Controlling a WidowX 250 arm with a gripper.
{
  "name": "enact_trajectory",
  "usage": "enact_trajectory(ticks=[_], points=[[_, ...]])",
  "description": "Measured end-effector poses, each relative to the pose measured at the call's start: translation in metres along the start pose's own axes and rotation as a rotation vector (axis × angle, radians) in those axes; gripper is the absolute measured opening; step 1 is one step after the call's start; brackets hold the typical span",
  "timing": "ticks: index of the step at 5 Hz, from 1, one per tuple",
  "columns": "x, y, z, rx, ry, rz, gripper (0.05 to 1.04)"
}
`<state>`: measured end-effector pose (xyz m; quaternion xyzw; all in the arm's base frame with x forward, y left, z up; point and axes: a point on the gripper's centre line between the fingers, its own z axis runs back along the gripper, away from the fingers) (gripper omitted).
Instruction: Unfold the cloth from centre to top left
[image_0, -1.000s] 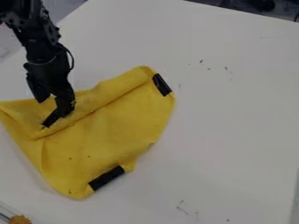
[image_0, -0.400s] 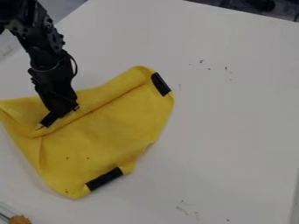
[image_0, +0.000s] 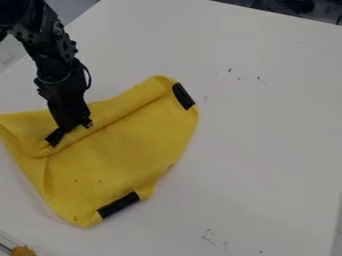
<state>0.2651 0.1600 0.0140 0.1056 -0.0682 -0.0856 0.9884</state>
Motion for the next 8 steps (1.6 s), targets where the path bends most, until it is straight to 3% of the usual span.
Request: enact_trajectory(ticks=[1, 2, 4, 5, 6, 8], points=[[0.013, 0.008, 0.014, 0.028, -0.018, -0.051, 0.061], [0.043, 0.032, 0.027, 0.061, -0.076, -0.145, 0.059], [0.082, 0.079, 0.005, 0.029, -0.124, -0.288, 0.058], [0.098, 0.089, -0.018, -0.018, -0.138, -0.349, 0.058], [0.1, 0.096, -0.031, -0.04, -0.132, -0.367, 0.058], [0.116, 0.095, -0.035, -0.038, -0.128, -0.482, 0.058]])
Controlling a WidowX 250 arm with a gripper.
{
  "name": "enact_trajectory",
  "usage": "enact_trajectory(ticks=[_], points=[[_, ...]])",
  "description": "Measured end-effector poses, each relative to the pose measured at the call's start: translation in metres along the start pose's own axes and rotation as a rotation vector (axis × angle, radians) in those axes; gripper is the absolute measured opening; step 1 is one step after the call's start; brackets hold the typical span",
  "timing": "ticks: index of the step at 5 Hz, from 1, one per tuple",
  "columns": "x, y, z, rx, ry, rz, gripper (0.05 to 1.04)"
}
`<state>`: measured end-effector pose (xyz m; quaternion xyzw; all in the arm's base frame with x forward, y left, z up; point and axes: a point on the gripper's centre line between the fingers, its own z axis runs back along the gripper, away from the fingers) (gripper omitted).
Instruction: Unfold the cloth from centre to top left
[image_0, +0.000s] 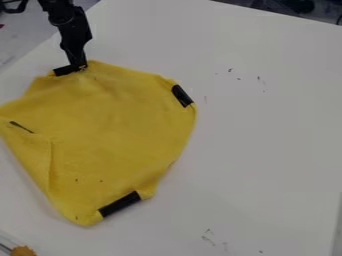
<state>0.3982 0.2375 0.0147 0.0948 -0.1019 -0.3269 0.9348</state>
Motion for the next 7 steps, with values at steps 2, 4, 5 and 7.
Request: enact_trajectory(ticks=[2, 4, 5, 7], points=[[0.008, -0.001, 0.0, -0.011, 0.037, -0.082, 0.24], [0.011, 0.0, 0.01, -0.046, 0.095, 0.005, 0.811], [0.019, -0.001, 0.015, -0.013, 0.087, 0.002, 1.007], [0.037, -0.043, 0.063, -0.093, 0.109, 0.336, 1.0]])
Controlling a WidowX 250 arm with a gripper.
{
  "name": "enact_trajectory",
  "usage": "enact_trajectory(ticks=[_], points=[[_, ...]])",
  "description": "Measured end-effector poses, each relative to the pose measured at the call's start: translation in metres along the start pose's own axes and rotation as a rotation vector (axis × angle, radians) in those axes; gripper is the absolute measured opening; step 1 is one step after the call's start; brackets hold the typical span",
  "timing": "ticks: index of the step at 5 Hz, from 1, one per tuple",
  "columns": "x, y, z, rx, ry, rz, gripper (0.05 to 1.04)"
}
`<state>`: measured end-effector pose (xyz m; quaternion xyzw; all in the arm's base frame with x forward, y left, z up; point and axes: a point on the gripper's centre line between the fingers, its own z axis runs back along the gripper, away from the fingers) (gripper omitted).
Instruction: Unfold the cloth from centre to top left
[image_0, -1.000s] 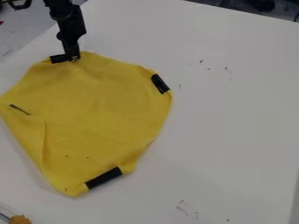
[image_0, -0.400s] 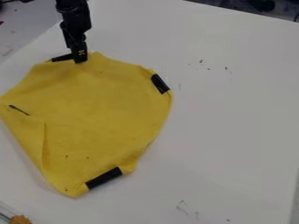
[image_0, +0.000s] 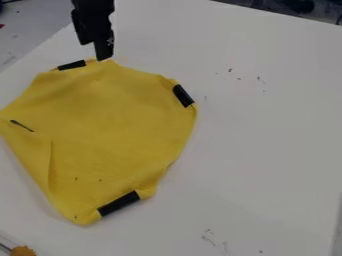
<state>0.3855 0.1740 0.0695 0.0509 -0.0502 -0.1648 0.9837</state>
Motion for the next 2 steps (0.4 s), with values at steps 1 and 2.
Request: enact_trajectory(ticks=[1, 2], points=[[-0.014, -0.025, 0.002, -0.075, 0.013, 0.207, 0.999], [-0.023, -0.047, -0.005, -0.112, 0.053, 0.241, 1.0]])
